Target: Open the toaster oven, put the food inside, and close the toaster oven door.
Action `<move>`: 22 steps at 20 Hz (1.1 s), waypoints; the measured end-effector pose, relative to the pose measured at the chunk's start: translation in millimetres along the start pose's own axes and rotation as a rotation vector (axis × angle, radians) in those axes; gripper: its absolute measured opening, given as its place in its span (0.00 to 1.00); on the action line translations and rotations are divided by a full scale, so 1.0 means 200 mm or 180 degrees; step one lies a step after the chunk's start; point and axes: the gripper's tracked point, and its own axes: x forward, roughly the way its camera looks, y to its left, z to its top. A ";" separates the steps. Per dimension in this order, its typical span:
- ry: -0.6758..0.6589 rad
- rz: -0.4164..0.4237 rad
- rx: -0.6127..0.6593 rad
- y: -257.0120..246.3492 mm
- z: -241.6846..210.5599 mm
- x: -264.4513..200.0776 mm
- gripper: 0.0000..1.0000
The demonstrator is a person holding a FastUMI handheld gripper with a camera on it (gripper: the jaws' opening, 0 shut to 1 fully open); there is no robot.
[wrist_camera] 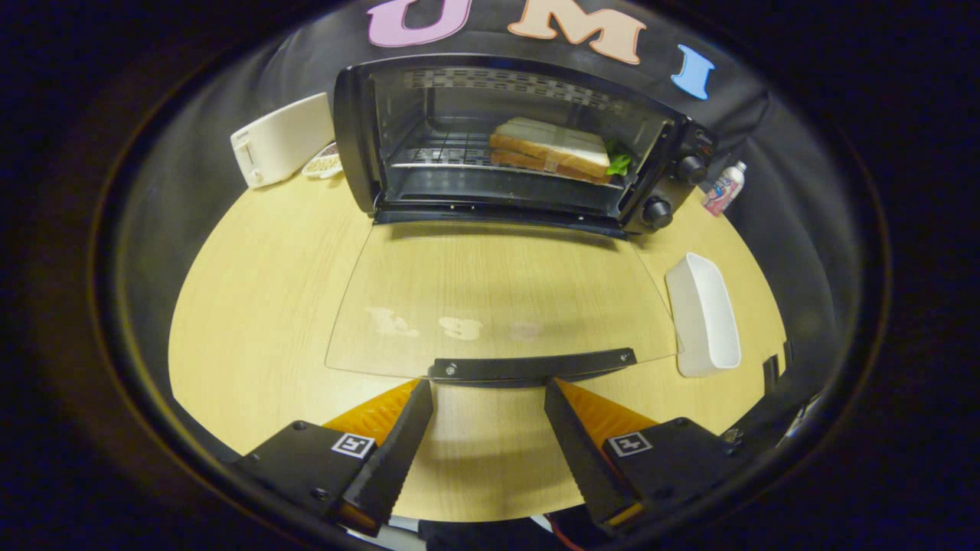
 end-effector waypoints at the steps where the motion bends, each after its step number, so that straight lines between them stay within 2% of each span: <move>1: -0.0002 -0.0004 -0.0005 0.00 0.00 0.00 0.95; 9: -0.0318 -0.0025 0.0038 -0.02 0.15 -0.12 0.95; 22: -0.0932 -0.0373 -0.0076 -0.06 0.65 -0.34 0.96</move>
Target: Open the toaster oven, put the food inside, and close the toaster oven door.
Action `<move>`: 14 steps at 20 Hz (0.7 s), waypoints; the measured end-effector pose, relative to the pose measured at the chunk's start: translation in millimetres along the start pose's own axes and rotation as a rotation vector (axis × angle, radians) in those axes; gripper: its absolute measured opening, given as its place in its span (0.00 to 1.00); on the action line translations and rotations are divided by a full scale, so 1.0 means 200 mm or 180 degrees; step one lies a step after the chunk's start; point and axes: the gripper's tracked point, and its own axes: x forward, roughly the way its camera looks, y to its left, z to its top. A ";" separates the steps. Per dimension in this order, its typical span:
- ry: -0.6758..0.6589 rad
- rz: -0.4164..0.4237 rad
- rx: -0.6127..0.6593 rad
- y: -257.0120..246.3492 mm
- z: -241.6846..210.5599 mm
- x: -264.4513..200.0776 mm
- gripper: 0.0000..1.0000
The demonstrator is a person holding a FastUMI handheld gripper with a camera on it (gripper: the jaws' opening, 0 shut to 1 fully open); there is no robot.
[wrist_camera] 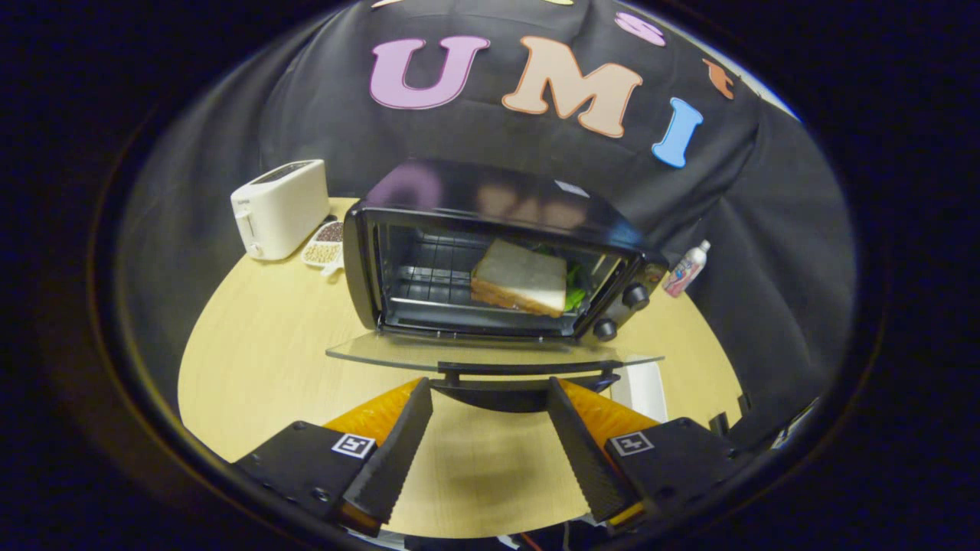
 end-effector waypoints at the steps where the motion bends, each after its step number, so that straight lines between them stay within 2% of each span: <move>1: -0.0005 -0.0024 -0.0014 0.00 0.00 0.01 0.96; 14: -0.0542 -0.0052 0.0063 0.00 0.40 0.16 0.97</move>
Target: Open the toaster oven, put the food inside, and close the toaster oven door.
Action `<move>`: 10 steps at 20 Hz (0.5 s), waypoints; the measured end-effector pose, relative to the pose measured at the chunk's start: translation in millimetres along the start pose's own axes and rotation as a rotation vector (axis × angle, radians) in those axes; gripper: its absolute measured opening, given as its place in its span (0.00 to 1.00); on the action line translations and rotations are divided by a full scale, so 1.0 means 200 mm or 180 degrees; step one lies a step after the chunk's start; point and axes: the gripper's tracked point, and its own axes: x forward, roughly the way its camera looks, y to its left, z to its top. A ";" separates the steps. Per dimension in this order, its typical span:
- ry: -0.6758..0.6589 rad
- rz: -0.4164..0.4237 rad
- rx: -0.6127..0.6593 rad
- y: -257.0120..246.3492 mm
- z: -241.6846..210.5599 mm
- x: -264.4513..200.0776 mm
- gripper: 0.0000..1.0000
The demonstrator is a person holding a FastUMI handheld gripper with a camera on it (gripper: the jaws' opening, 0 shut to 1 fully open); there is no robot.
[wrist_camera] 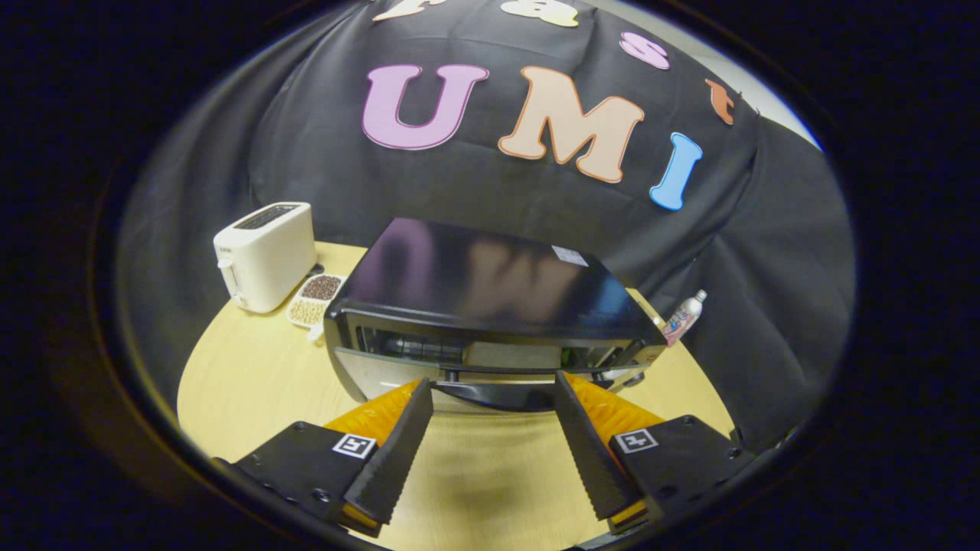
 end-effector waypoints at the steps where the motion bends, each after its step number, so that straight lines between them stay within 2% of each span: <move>1: -0.0030 0.0007 0.0014 0.01 0.02 0.02 0.97; 10: -0.0171 0.0035 -0.0048 0.03 0.08 0.10 0.97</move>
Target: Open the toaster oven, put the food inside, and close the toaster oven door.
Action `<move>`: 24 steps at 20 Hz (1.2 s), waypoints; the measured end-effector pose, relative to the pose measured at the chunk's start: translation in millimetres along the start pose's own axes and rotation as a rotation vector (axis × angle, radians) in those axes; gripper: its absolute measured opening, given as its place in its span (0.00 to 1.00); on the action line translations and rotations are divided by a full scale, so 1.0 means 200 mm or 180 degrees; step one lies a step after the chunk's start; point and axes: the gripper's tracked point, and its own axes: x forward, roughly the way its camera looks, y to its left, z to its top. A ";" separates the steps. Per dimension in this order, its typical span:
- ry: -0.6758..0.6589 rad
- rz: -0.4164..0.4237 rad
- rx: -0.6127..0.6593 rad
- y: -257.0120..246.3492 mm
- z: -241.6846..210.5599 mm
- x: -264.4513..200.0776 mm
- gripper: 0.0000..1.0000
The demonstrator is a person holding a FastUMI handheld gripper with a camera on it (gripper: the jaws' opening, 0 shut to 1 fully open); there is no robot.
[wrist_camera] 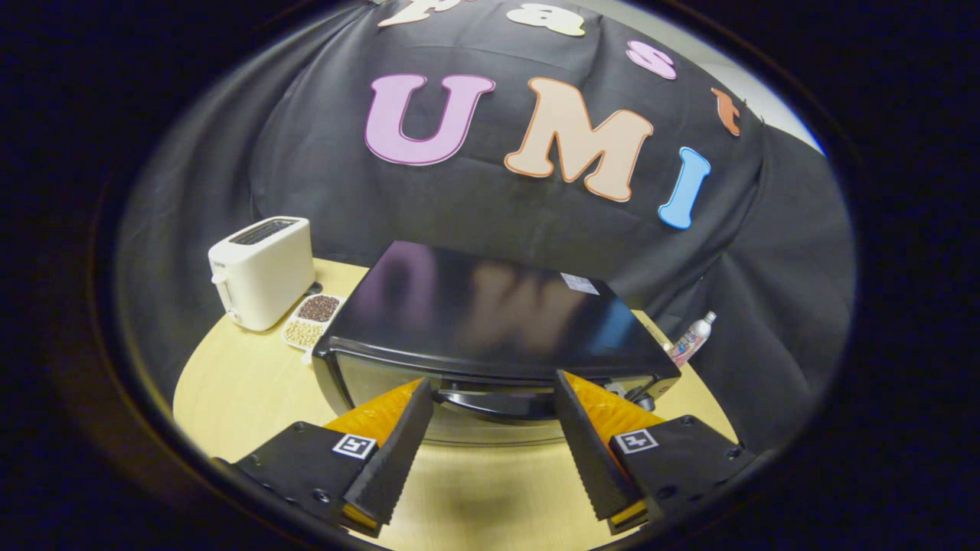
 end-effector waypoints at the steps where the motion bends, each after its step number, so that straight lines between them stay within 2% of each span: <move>1: -0.0004 -0.0001 -0.0001 0.00 0.00 0.00 0.97; 7: 0.0025 0.0038 0.0083 0.00 0.01 0.00 0.97; 10: 0.0058 0.0343 0.0522 0.04 0.08 -0.03 0.96; 15: -0.0190 0.0284 0.0958 -0.18 0.31 -0.15 0.97; 21: -0.0605 0.0323 0.0924 -0.40 0.61 -0.35 0.97; 24: -0.0683 0.0471 0.0943 -0.43 0.67 -0.42 0.97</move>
